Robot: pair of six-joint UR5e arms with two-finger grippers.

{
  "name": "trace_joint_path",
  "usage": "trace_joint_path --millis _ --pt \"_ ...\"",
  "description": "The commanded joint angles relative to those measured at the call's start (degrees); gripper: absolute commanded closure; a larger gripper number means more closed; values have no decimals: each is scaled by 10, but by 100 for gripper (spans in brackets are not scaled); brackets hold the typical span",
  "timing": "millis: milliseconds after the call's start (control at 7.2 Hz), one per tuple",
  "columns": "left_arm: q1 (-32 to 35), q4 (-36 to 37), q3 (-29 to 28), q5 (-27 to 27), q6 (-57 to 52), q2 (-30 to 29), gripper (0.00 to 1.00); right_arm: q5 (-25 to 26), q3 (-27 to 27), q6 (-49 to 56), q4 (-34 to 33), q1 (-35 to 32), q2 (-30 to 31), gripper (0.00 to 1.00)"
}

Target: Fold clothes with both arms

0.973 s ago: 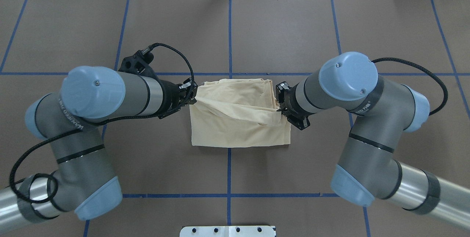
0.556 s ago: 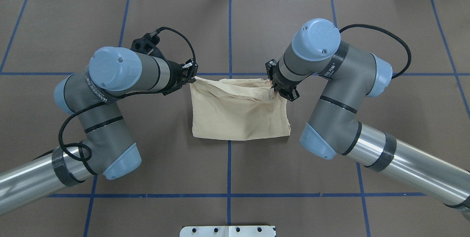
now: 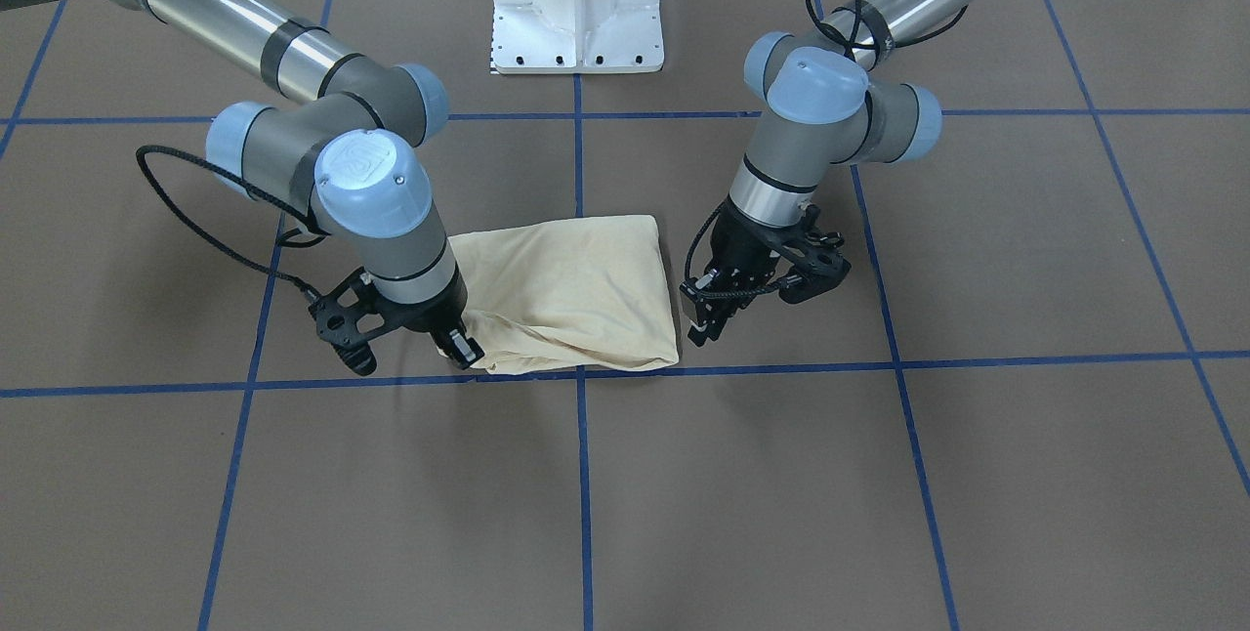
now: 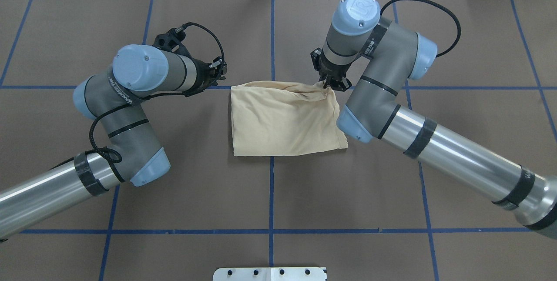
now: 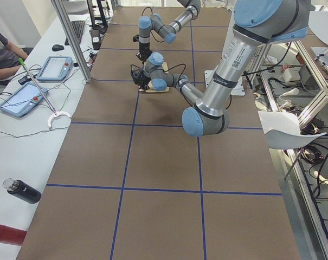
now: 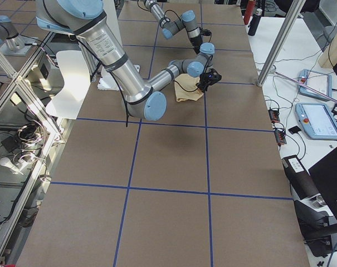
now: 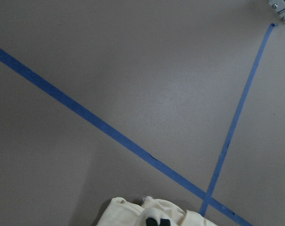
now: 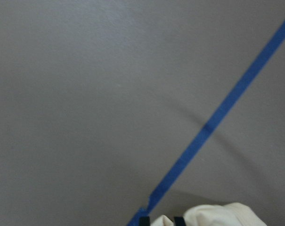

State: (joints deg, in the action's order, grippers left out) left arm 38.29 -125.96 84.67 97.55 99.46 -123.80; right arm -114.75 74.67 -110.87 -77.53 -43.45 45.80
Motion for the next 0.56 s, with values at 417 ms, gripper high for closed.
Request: trace_joint_path --millis 417 --pt "33 -7 17 31 -109 10 24 -49 -19 157 20 -92 29 0"
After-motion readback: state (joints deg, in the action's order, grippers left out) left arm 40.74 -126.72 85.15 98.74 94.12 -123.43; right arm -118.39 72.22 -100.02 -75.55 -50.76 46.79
